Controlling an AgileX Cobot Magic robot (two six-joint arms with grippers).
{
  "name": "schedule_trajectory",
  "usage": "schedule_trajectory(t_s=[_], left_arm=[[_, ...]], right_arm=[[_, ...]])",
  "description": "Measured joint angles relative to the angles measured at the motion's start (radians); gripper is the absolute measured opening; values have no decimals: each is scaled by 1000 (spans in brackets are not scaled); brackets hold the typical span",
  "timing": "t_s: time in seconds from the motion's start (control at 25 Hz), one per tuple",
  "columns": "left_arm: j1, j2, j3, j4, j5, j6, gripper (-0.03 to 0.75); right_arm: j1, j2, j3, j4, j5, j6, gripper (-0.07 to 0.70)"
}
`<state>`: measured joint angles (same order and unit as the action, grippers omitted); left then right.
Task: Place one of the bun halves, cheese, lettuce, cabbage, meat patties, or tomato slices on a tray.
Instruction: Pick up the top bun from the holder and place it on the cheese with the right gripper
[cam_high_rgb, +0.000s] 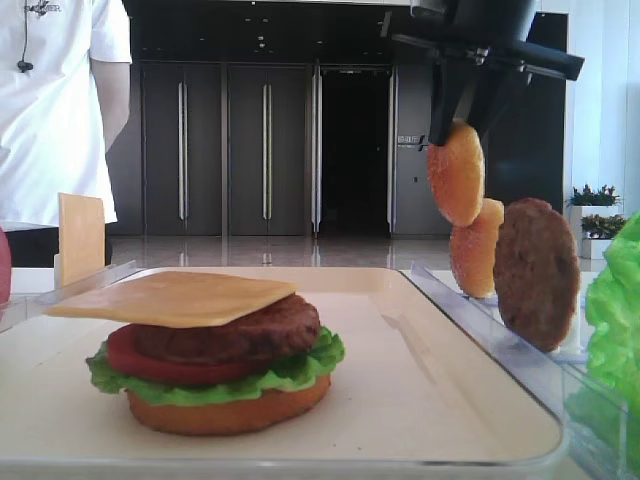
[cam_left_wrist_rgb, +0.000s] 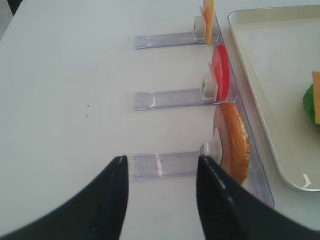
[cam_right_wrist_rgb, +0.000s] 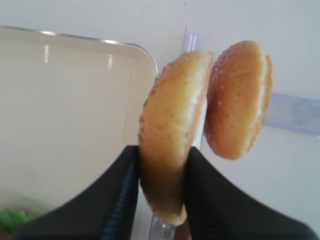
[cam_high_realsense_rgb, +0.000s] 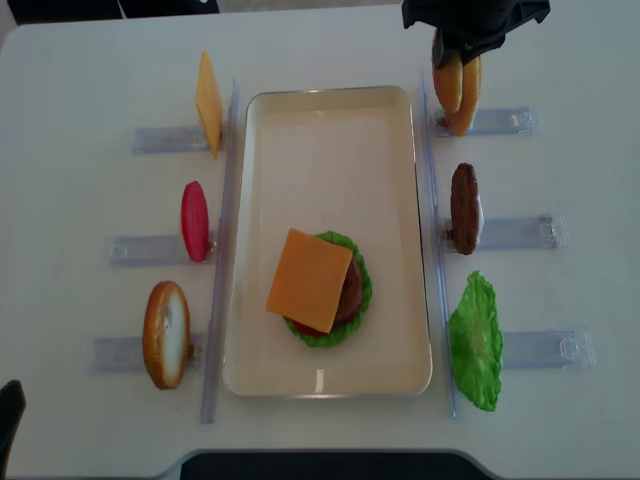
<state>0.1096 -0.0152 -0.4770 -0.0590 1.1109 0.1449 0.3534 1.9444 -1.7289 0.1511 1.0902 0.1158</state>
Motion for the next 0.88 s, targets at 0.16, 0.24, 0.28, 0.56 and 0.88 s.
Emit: schedule_trajectory(t_s=[0.16,0.24,0.28,0.56,0.88], left_arm=[[0,0,0,0,0,0,345],[0,0,0,0,0,0,345],[0,0,0,0,0,0,345],[0,0,0,0,0,0,345],[0,0,0,0,0,0,345]], right_arm=[[0,-58,0,-3,45,0,226],[0,-81,0,-3,63,4,226],[0,-89,0,-3,73,11,226],[0,-108,0,-3,129,24,225],[0,-112,0,-3,133,31,225]])
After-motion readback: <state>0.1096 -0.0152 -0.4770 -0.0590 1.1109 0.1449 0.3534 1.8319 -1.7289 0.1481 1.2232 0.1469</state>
